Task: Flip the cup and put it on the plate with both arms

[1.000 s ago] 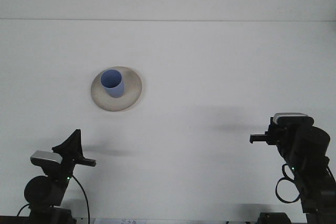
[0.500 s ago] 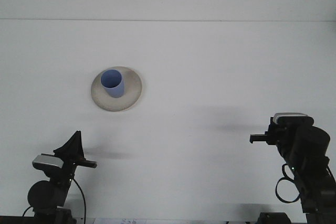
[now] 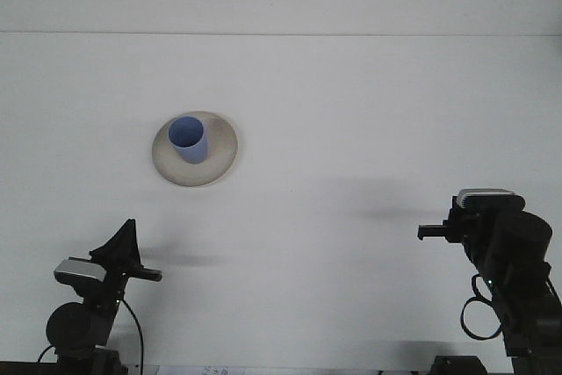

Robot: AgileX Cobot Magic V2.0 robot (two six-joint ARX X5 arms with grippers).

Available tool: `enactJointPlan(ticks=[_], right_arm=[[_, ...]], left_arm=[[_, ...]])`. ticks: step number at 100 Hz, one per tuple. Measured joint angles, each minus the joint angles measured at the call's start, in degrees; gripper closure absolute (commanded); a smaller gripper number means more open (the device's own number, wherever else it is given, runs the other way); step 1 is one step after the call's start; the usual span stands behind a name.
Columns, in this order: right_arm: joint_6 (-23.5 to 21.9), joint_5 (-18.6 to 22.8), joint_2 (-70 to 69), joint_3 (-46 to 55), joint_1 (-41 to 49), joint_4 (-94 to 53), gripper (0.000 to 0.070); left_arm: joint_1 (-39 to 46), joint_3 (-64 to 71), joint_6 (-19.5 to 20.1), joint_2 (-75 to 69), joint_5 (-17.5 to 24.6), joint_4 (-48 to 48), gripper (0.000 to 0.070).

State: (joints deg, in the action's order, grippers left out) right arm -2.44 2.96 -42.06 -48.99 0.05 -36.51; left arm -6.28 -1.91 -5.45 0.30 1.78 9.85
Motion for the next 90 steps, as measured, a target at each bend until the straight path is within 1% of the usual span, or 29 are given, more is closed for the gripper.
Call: enactJointPlan(ticks=[6, 13, 22, 31, 41, 56, 65, 71, 90], right_arm=[[0.02, -0.26, 0.22, 0.0, 0.31, 0.0, 0.07], [0.02, -1.64, 1.14, 0.15, 0.26, 0.09, 0.07], [0.0, -1.66, 3.8, 1.07, 0.28, 1.03, 0.07], [0.0, -1.66, 7.78, 4.0, 0.28, 5.88, 0.07], [0.0, -1.66, 13.25, 10.32, 0.28, 16.63, 0.07], [0.02, -1.66, 21.66, 22.73, 0.28, 33.79, 0.07], [0.02, -1.64, 26.18, 29.75, 0.28, 41.44, 0.07], [0.0, -1.66, 29.14, 33.75, 0.28, 43.76, 0.07], [0.02, -1.66, 36.57, 42.42, 0.28, 43.71, 0.07]], left_arm=[[0.0, 0.0, 0.0, 0.0, 0.0, 0.0, 0.0685], [0.0, 0.02, 0.0, 0.0, 0.0, 0.0, 0.0685], [0.0, 0.0, 0.0, 0.0, 0.0, 0.0, 0.0685], [0.0, 0.02, 0.0, 0.0, 0.0, 0.0, 0.0685], [0.0, 0.0, -0.02, 0.0, 0.0, 0.0, 0.0685], [0.0, 0.02, 0.0, 0.0, 0.0, 0.0, 0.0685], [0.0, 0.02, -0.02, 0.0, 0.0, 0.0, 0.0685], [0.0, 0.0, 0.0, 0.0, 0.0, 0.0, 0.0685], [0.0, 0.02, 0.0, 0.0, 0.0, 0.0, 0.0685]])
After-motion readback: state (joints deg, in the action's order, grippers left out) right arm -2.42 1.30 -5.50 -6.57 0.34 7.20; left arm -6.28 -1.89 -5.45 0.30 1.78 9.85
